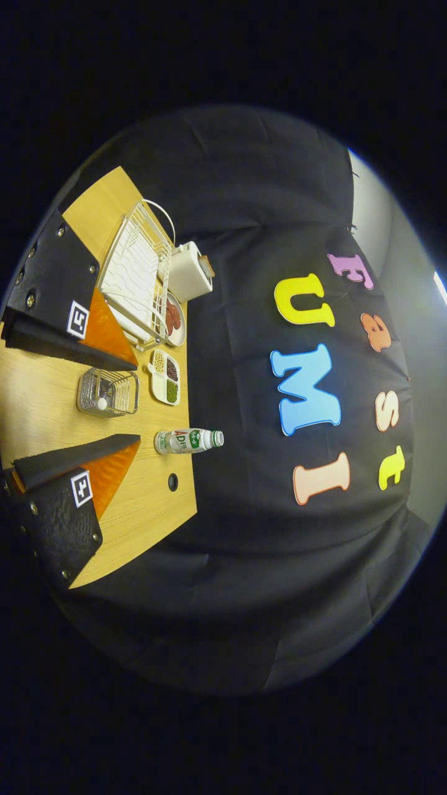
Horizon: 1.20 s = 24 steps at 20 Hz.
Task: Take the plate from the dish rack, then take the spoon from the basket and place it into the plate.
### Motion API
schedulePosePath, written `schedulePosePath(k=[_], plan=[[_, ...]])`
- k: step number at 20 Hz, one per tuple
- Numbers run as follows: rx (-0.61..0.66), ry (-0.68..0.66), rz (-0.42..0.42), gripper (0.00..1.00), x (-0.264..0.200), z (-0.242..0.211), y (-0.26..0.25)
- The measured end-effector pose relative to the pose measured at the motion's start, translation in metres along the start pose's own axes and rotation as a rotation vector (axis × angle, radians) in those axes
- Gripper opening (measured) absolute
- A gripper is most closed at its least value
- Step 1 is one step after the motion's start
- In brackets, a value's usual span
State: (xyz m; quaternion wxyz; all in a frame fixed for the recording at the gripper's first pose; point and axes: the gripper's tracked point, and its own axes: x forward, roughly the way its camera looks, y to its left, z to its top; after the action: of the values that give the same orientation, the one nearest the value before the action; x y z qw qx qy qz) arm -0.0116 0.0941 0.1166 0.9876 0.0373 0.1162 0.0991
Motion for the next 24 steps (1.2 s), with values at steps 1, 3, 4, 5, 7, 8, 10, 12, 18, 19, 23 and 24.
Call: schedulePosePath(k=[1, 3, 4, 5, 7, 8, 10, 12, 18, 19, 23, 24], plan=[[-0.018, -0.016, -0.006, 0.63, 0.007, -0.004, -0.001], [-0.044, -0.079, -0.017, 0.63, 0.023, -0.008, -0.004], [-0.053, -0.096, -0.025, 0.6, 0.033, -0.015, -0.006], [-0.052, -0.097, -0.03, 0.59, 0.041, -0.024, -0.006], [-0.03, -0.099, -0.04, 0.6, 0.058, -0.04, -0.006], [-0.015, -0.1, -0.046, 0.6, 0.065, -0.047, -0.008], [0.011, -0.111, -0.065, 0.6, 0.074, -0.055, -0.014], [0.015, -0.129, -0.065, 0.6, 0.082, -0.06, -0.014], [-0.015, -0.126, -0.063, 0.32, 0.087, -0.066, -0.001], [-0.031, -0.142, -0.074, 0.32, 0.113, -0.058, 0.001], [-0.054, -0.107, -0.062, 0.06, 0.089, -0.059, 0.013], [-0.046, -0.102, -0.055, 0.06, 0.088, -0.057, 0.015]])
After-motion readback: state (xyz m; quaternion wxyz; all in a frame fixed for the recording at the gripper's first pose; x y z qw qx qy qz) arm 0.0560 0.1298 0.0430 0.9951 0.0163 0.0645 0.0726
